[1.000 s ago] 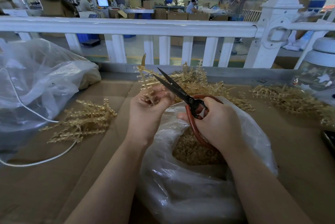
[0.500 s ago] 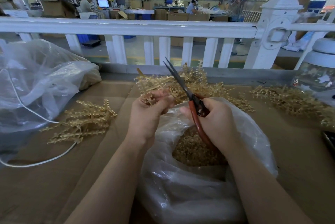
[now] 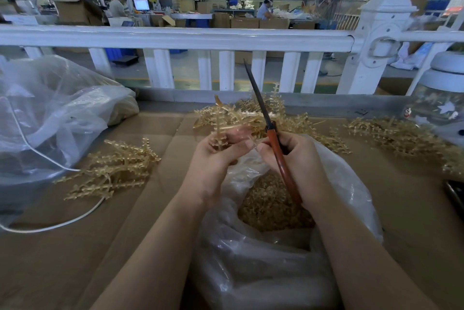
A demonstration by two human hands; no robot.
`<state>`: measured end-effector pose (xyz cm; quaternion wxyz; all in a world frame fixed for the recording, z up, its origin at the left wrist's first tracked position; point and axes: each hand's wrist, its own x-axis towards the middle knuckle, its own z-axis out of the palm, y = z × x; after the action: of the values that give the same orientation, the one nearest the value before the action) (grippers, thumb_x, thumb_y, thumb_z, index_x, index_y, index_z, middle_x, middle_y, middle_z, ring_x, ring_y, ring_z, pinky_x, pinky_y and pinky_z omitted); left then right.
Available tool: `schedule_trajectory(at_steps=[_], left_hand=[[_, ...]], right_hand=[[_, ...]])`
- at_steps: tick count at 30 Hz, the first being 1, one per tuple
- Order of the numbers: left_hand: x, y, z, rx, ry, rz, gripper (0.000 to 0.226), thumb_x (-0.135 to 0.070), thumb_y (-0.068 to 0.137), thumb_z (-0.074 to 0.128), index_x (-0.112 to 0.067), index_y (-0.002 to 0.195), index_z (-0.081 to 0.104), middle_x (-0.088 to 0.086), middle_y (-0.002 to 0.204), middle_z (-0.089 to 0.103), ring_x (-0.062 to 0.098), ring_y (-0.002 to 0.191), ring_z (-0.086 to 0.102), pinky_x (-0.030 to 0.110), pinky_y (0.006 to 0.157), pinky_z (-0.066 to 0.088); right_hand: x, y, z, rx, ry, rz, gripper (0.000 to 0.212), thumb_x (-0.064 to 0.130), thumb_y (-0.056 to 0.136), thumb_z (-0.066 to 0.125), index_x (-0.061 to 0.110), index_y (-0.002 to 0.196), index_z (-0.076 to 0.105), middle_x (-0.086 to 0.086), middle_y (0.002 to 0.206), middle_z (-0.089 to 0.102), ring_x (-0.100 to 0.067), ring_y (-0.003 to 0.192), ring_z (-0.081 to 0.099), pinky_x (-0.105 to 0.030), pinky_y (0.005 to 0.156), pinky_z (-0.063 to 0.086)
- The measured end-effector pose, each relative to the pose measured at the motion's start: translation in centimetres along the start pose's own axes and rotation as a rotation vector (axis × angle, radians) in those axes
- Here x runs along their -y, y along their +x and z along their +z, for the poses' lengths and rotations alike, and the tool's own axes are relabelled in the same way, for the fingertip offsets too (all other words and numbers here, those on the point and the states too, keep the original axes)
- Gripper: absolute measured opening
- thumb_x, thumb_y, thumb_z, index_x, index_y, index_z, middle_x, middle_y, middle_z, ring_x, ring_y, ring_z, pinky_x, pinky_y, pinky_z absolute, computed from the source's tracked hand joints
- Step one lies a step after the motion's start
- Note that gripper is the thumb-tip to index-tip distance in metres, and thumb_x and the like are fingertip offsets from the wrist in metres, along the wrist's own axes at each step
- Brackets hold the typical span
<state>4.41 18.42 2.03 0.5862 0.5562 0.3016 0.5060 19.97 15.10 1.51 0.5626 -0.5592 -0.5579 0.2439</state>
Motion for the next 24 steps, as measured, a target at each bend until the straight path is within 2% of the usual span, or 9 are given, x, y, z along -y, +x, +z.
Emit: schedule_trajectory(at_steps=[3,6,8,11,13,15,19,21,24], left_hand=[[-0.4,0.1,-0.3,0.008,-0.150,-0.124,0.033,-0.034,0.076,0.070,-0.011,0.101,0.069,-0.002,0.085,0.071,0.010,0.076,0.063,0.025,0.071,0.045],[-0.9,0.1,-0.5,0.033,-0.232,-0.217,0.040,-0.046,0.071,0.069,-0.015,0.096,0.070,-0.001,0.087,0.073,0.010,0.074,0.064,0.028,0.075,0.045],[-0.9,0.1,-0.9,0.069,-0.285,-0.267,0.054,-0.056,0.063,0.069,-0.015,0.097,0.070,0.000,0.091,0.074,0.012,0.082,0.068,0.033,0.083,0.045],[-1.2,0.0,-1.5,0.137,-0.397,-0.292,0.064,-0.063,0.064,0.065,-0.014,0.104,0.071,0.006,0.107,0.073,0.019,0.099,0.070,0.040,0.091,0.048],[-1.2,-0.1,-1.5,0.133,-0.401,-0.269,0.049,-0.052,0.068,0.071,-0.015,0.099,0.075,0.007,0.108,0.074,0.020,0.100,0.070,0.039,0.090,0.054],[-1.0,-0.1,-1.2,0.059,-0.285,-0.226,0.019,-0.030,0.072,0.078,-0.017,0.085,0.078,0.006,0.095,0.076,0.016,0.088,0.071,0.032,0.082,0.057],[-0.6,0.0,-0.7,-0.020,-0.193,-0.135,0.008,-0.018,0.071,0.075,-0.013,0.077,0.077,0.005,0.080,0.075,0.010,0.067,0.067,0.022,0.070,0.055],[-0.7,0.0,-0.8,-0.029,-0.170,-0.069,0.005,-0.018,0.075,0.073,-0.015,0.072,0.076,0.004,0.074,0.071,0.010,0.063,0.062,0.021,0.066,0.052],[-0.9,0.2,-1.1,-0.076,-0.135,0.006,0.021,-0.013,0.083,0.068,-0.018,0.064,0.074,0.002,0.067,0.066,0.009,0.058,0.055,0.019,0.062,0.049]], right_hand=[[0.1,-0.1,-0.2,0.014,0.002,-0.016,0.013,0.016,0.087,0.077,0.019,0.076,0.072,0.010,0.062,0.068,0.001,0.055,0.060,-0.010,0.055,0.046],[0.2,-0.2,-0.1,0.024,-0.038,-0.033,0.016,0.016,0.088,0.076,0.019,0.074,0.070,0.004,0.064,0.068,-0.001,0.055,0.059,-0.013,0.055,0.047],[0.2,-0.3,-0.1,0.015,-0.058,-0.028,0.015,0.018,0.088,0.075,0.017,0.074,0.069,0.001,0.066,0.069,-0.004,0.056,0.060,-0.017,0.056,0.049],[0.2,-0.3,-0.3,-0.008,-0.058,-0.019,0.013,0.018,0.089,0.075,0.019,0.077,0.071,0.000,0.071,0.071,-0.005,0.059,0.063,-0.016,0.058,0.051],[0.3,-0.2,-0.4,-0.023,-0.046,-0.012,0.015,0.018,0.089,0.076,0.021,0.075,0.070,0.002,0.073,0.072,-0.003,0.058,0.063,-0.013,0.056,0.050],[0.4,-0.2,-0.4,-0.018,-0.047,-0.018,0.016,0.017,0.088,0.076,0.022,0.075,0.070,0.002,0.072,0.072,-0.003,0.058,0.063,-0.013,0.056,0.050],[0.0,-0.3,-0.3,0.013,-0.108,-0.035,0.016,0.019,0.087,0.076,0.022,0.073,0.069,0.005,0.068,0.070,-0.002,0.055,0.061,-0.014,0.053,0.048],[-0.2,-0.3,-0.2,0.006,-0.159,-0.036,0.016,0.034,0.085,0.079,0.025,0.077,0.069,0.009,0.071,0.069,-0.002,0.060,0.062,-0.018,0.057,0.050],[-0.2,-0.6,-0.7,0.002,-0.329,-0.068,0.039,0.072,0.070,0.070,0.039,0.088,0.061,0.021,0.080,0.067,0.005,0.081,0.062,-0.015,0.062,0.046]])
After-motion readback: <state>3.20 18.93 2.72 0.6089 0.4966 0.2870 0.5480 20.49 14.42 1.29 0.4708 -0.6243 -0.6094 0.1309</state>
